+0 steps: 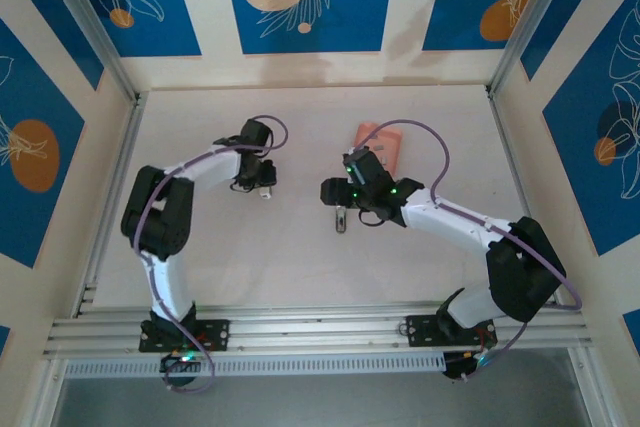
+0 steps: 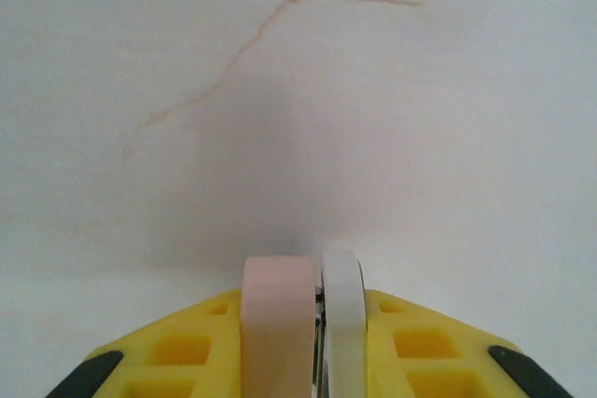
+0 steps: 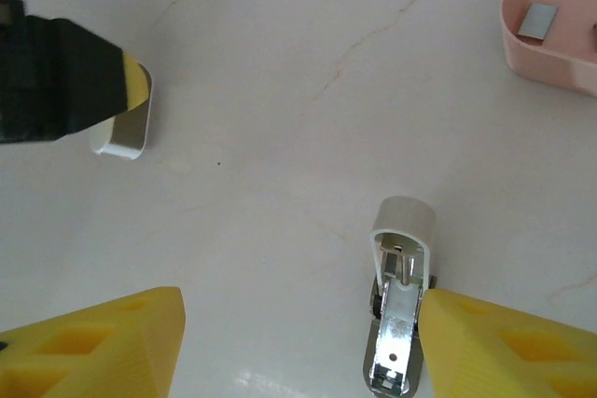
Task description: Load the staples into the stapler
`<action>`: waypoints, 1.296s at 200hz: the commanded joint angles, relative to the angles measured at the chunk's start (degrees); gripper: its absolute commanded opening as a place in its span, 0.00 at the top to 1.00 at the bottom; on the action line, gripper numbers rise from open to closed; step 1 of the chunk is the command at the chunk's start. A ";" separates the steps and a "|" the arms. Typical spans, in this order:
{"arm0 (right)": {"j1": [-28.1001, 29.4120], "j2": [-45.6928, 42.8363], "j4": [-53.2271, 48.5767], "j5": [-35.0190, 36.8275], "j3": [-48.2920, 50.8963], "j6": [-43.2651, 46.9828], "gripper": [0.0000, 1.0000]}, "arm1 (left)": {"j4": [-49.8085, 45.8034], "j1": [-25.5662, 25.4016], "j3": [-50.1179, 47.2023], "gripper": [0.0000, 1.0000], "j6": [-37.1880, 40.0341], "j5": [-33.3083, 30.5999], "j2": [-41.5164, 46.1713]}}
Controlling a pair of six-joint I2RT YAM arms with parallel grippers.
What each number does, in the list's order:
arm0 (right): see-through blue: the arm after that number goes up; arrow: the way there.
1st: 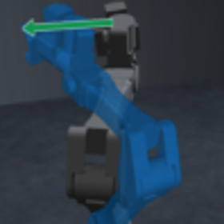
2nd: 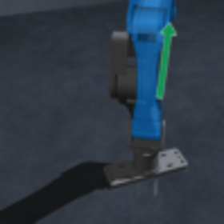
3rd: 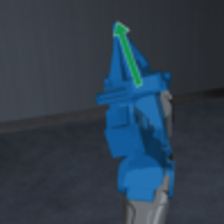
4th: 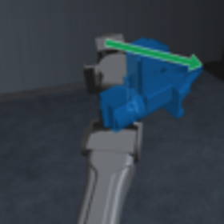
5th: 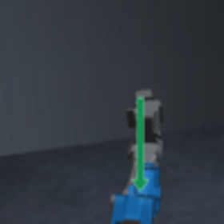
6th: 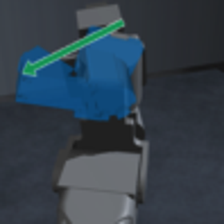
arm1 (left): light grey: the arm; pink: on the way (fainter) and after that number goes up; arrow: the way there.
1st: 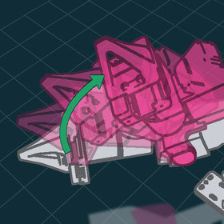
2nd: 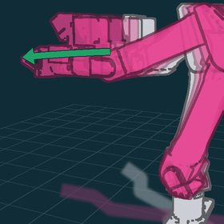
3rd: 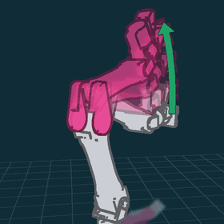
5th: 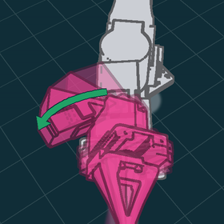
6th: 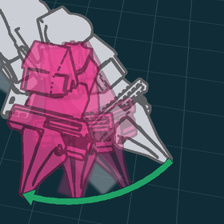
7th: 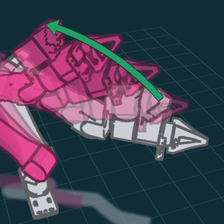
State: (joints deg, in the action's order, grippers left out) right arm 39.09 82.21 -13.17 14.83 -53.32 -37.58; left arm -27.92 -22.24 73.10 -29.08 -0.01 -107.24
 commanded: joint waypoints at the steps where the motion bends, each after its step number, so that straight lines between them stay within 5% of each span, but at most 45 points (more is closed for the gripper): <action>1: -2.32 -2.10 6.02 -8.19 1.76 -0.32 0.33 | 7.25 0.40 -5.86 0.79 4.94 4.72 9.99; 49: -8.10 -0.49 13.80 -23.85 2.31 -1.85 0.33 | 20.82 -0.42 -19.99 0.73 24.77 19.06 25.08; 88: -9.78 0.74 14.45 -32.26 -0.09 -0.01 0.33 | 27.61 -1.76 -30.68 0.74 55.42 35.06 36.06; 132: -8.85 1.54 13.82 -40.37 -1.32 0.04 0.34 | 30.88 -2.02 -36.60 0.74 71.03 38.20 41.31; 160: -5.96 3.33 13.10 -43.61 -2.44 -1.51 0.34 | 28.56 -2.76 -36.91 0.74 75.90 37.96 41.67; 259: 0.02 7.54 13.81 -42.69 -3.81 -5.24 0.40 | 32.61 -4.65 -38.43 0.73 73.78 36.66 42.04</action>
State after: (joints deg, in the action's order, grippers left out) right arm 38.68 87.99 -0.36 -26.83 -55.51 -40.97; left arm 1.65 -26.06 35.53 44.07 35.11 -66.15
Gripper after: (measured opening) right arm 0.614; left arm 0.275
